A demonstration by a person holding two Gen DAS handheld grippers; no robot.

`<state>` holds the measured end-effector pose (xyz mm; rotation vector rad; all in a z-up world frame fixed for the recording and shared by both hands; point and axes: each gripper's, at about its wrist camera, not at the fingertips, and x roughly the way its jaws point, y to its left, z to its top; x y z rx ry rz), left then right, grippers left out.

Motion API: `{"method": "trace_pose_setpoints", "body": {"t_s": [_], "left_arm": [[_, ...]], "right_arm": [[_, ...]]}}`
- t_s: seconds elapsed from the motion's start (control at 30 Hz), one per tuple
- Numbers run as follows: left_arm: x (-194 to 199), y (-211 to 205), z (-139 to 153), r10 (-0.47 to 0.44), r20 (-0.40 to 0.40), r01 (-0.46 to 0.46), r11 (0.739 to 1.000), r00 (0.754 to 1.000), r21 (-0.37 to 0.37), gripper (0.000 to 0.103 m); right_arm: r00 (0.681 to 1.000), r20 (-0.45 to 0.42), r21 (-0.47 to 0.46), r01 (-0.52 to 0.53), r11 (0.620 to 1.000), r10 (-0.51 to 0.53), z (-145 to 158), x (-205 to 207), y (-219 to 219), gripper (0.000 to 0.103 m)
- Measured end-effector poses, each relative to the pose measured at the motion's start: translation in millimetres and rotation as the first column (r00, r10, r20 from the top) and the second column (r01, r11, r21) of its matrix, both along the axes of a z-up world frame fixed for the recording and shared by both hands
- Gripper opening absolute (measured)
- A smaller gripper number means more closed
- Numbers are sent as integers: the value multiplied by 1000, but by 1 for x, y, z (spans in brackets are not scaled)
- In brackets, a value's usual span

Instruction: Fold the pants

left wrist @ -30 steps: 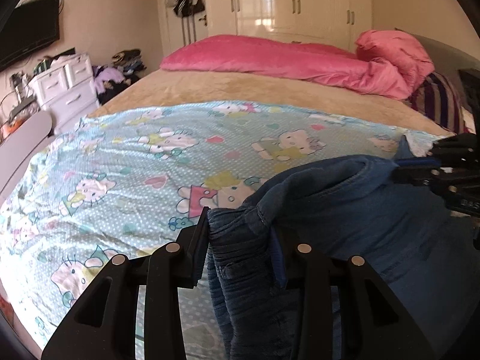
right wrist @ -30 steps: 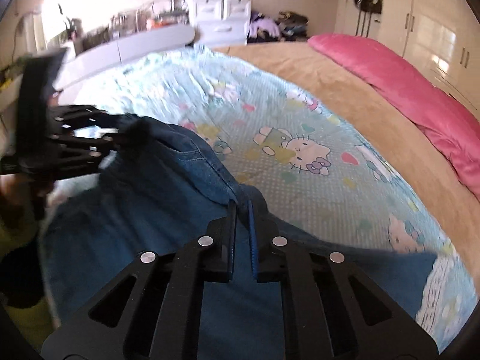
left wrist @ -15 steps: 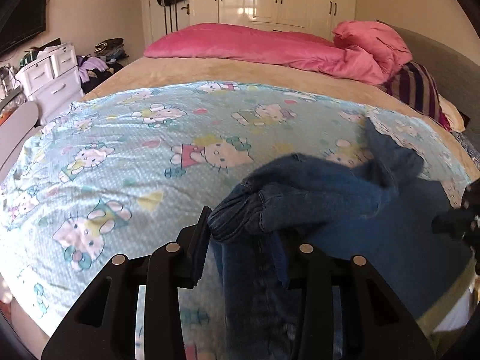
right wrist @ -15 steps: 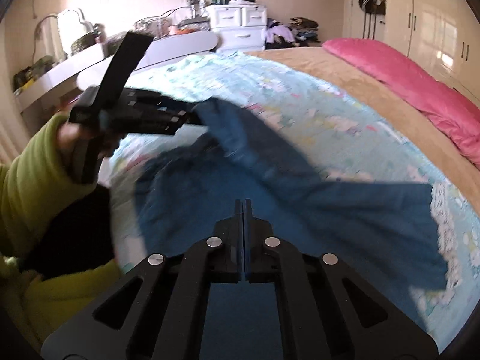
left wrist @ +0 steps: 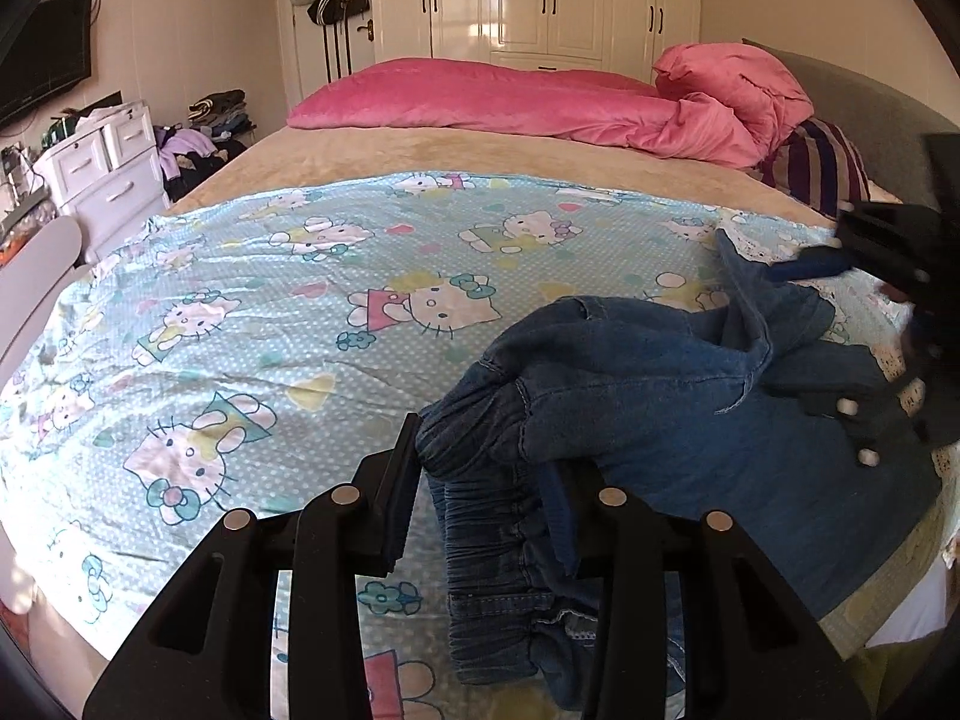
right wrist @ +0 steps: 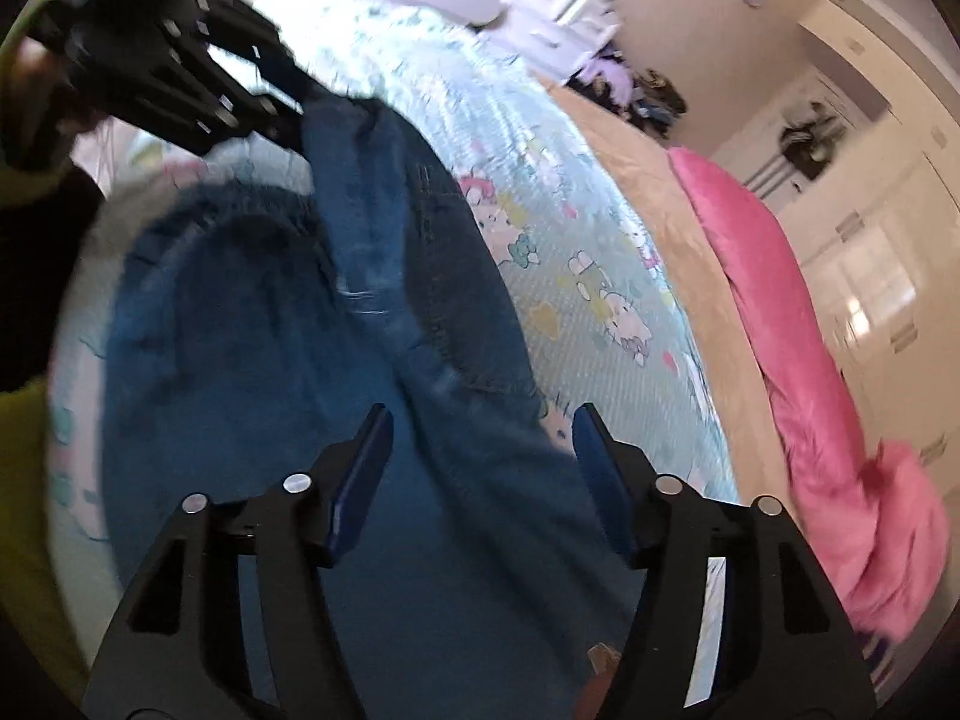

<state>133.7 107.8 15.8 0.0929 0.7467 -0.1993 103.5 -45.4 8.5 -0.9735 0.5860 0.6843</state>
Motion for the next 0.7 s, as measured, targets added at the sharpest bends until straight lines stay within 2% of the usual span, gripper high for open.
{"method": "trace_pose_setpoints", "body": {"t_s": [0.03, 0.07, 0.1, 0.13, 0.27, 0.4, 0.57, 0.63, 0.7], "left_arm": [[1, 1, 0, 0, -4, 0, 1000, 1000, -5, 37], [1, 2, -1, 0, -7, 0, 1000, 1000, -8, 37], [2, 2, -1, 2, -9, -2, 1000, 1000, -11, 37], [4, 4, -2, 3, -13, -3, 1000, 1000, -13, 37], [4, 7, -2, 12, -14, -12, 1000, 1000, -24, 37], [-1, 5, 3, -4, -7, 4, 1000, 1000, -10, 37], [-17, -2, 1, -35, -32, 37, 998, 999, 52, 37], [-23, 3, -6, 5, -56, 0, 995, 998, 98, 37], [-28, 11, -10, 32, -77, -25, 995, 996, 92, 36]], "right_arm": [[1000, -12, -7, -2, 1000, 2, -3, 5, 2, 51], [999, -41, -5, -5, 1000, 5, -6, 8, 3, 28], [996, -85, 4, -5, 1000, 5, -9, 10, 4, 13], [995, -102, 14, -2, 1000, 3, -10, 9, 3, 4], [989, -144, 136, 37, 990, -17, 4, -9, -12, 1], [978, -210, 295, 63, 953, 0, 27, -49, -31, 1], [969, -244, 312, 41, 949, 38, 18, -94, -25, 2], [960, -275, 298, 44, 954, 42, 3, -107, -19, 2], [958, -286, 292, 52, 955, 35, -7, -113, -15, 2]]}}
